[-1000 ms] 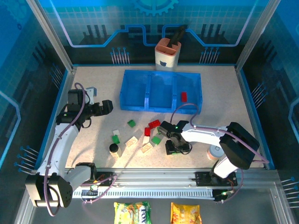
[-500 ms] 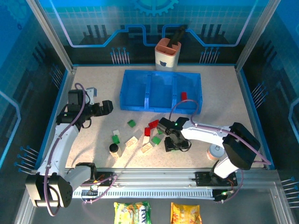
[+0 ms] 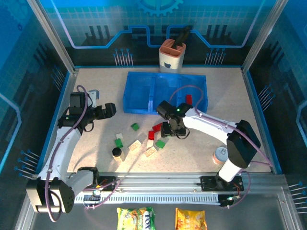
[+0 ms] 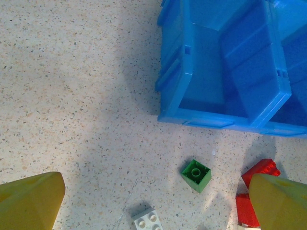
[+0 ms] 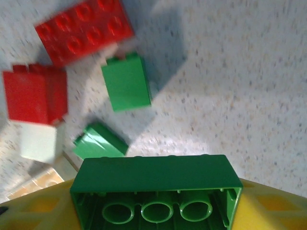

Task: Sort the legos into containers by color
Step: Place the lego in the container.

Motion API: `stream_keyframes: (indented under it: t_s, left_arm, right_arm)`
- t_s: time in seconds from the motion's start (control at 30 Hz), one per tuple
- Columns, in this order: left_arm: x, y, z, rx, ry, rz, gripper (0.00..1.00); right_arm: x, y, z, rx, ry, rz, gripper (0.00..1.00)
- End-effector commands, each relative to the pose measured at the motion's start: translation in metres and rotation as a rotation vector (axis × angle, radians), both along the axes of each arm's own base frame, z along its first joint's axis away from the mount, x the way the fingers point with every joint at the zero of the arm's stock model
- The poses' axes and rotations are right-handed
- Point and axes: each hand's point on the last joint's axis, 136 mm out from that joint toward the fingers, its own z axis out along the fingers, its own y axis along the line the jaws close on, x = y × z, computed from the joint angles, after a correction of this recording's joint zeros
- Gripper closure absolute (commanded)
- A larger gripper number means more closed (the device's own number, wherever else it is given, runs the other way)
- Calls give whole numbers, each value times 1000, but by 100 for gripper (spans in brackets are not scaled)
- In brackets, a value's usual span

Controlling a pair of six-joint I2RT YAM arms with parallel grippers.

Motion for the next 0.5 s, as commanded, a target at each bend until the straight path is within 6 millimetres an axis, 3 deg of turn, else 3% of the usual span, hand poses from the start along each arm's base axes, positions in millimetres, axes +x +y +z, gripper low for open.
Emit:
stream_keyframes:
  t_s: [0.0,0.47]
  left_arm:
    - [-3,-1,5,-13,-16,0,1]
    - [-3,-1,8,-13,-31,3,1]
  right_arm:
    - [20,1,8,-19,-16,-6,35]
    - [117,22,38,-1,-138,-53,38]
